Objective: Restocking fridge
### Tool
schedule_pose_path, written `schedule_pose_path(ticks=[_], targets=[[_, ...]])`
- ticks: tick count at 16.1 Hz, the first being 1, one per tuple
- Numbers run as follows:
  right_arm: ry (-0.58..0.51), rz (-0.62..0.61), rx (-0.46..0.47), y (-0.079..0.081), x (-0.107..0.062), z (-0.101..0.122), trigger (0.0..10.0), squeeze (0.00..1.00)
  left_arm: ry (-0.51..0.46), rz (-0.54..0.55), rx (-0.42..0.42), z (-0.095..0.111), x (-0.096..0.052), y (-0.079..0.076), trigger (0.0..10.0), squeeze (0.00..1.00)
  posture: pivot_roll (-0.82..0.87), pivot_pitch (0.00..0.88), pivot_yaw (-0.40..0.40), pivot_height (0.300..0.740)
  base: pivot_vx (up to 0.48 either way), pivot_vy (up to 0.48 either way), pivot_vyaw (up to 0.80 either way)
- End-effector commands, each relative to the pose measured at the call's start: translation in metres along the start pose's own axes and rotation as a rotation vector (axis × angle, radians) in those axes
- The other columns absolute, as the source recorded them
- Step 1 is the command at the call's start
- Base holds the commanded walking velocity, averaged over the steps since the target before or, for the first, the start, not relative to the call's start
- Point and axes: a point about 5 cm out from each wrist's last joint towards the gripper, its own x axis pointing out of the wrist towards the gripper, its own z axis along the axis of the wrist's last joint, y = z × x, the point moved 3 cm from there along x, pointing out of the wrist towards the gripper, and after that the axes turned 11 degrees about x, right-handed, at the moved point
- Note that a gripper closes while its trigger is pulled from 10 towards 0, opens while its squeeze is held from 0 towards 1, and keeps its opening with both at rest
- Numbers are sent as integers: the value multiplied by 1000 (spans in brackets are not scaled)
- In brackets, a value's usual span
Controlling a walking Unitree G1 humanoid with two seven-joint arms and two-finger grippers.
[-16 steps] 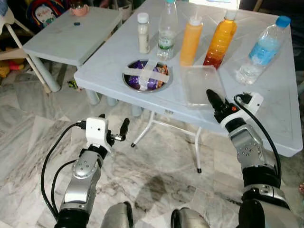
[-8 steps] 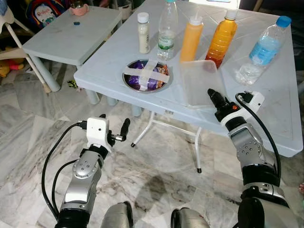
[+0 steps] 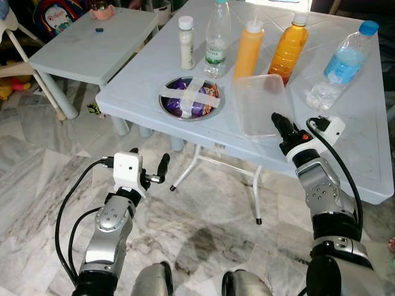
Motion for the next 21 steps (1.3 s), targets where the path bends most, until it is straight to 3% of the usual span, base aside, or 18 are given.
schedule_pose_path(ticks=[1, 3, 4, 7, 8, 10, 11, 14, 16, 18, 20, 21], targets=[[39, -91, -58, -14, -8, -11, 10000, 0, 1, -2, 10, 1, 0, 0, 10000, 0, 15, 132, 46, 740, 0, 0, 0], [-29, -77, -191, -3, -9, -2, 10000, 0, -4, 1, 18, 3, 1, 1, 10000, 0, 16, 133, 45, 740, 0, 0, 0], [-32, -34, -214, 4, -12, -4, 10000, 0, -9, 10, 30, 4, 1, 3, 10000, 0, 15, 142, 40, 740, 0, 0, 0], [11, -35, -190, 6, -26, -16, 10000, 0, -27, 30, 58, 11, 3, 7, 10000, 0, 19, 156, 35, 740, 0, 0, 0], [3, -46, -187, 5, -30, -18, 0, 0, -24, 34, 56, 9, 2, 6, 10000, 0, 15, 152, 33, 740, 0, 0, 0], [7, -51, -197, 3, -33, -21, 78, 0, -18, 33, 54, 6, 0, 4, 10000, 0, 14, 147, 31, 740, 0, 0, 0], [23, -44, -205, 6, -33, -23, 10000, 0, -19, 30, 55, 7, 1, 3, 10000, 0, 11, 139, 27, 740, 0, 0, 0], [34, -57, -239, 6, -30, -19, 10000, 0, -16, 29, 52, 6, 1, 2, 10000, 0, 11, 131, 25, 740, 0, 0, 0], [53, -78, -345, 4, -30, -20, 10000, 0, -3, 43, 62, 2, -1, 3, 10000, 0, 6, 111, 26, 740, 0, 0, 0], [57, -76, -334, 6, -34, -26, 10000, 0, 47, 95, 61, -6, -3, 10, 10000, 0, -1, 93, 39, 740, 0, 0, 0], [25, -119, -446, 6, -42, -27, 10000, 0, 76, 120, 68, -11, -4, 13, 10000, 0, -1, 82, 30, 740, 0, 0, 0], [40, -51, -408, 11, -47, -31, 10000, 0, 75, 112, 59, -11, -3, 12, 10000, 0, 1, 77, 26, 740, 0, 0, 0]])
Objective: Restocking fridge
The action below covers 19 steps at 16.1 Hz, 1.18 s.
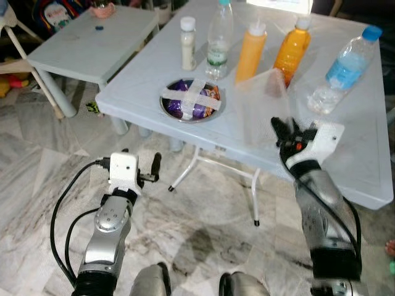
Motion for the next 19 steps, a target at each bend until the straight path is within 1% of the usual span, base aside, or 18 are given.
schedule_pose_path(ticks=[1, 2, 3, 5, 9, 10, 11, 13, 17, 19], targets=[[94, -50, 0, -9, -11, -25, 10000, 0, 22, 5, 8, -4, 1, 2, 10000, 0, -2, 78, 24, 740, 0, 0, 0], [66, -62, -32, -7, -10, -23, 10000, 0, 12, 33, 25, 0, 4, 5, 10000, 0, 0, 85, 18, 740, 0, 0, 0], [63, -67, -46, -6, -10, -22, 10000, 0, 10, 41, 28, 1, 5, 5, 10000, 0, 5, 92, 17, 740, 0, 0, 0], [62, -56, -41, 0, -8, -22, 10000, 0, 9, 45, 31, 3, 7, 4, 10000, 0, 5, 87, 16, 740, -131, 0, 0], [39, -64, -44, -1, -6, -18, 10000, 0, 9, 51, 39, 3, 7, 5, 10000, 0, 3, 94, 21, 740, -259, 0, 0], [38, -64, -43, -1, -7, -19, 9804, 0, 9, 51, 39, 3, 7, 5, 10000, 0, 3, 93, 22, 740, -259, 0, 0], [39, -58, -45, 0, -7, -19, 10000, 0, 10, 50, 40, 3, 7, 5, 10000, 0, 2, 94, 22, 740, -259, 0, 0], [41, -60, -39, 0, -7, -20, 10000, 0, 10, 47, 40, 3, 8, 5, 10000, 0, 2, 95, 24, 740, -255, 0, 0], [33, 10, -41, 10, -7, -19, 10000, 0, 8, 45, 42, 3, 9, 4, 10000, 0, 3, 97, 23, 740, -259, 0, 0], [39, 59, -53, 18, -10, -20, 10000, 0, 1, 55, 41, 5, 8, 5, 10000, 0, 11, 101, 18, 740, -253, 0, 519]])
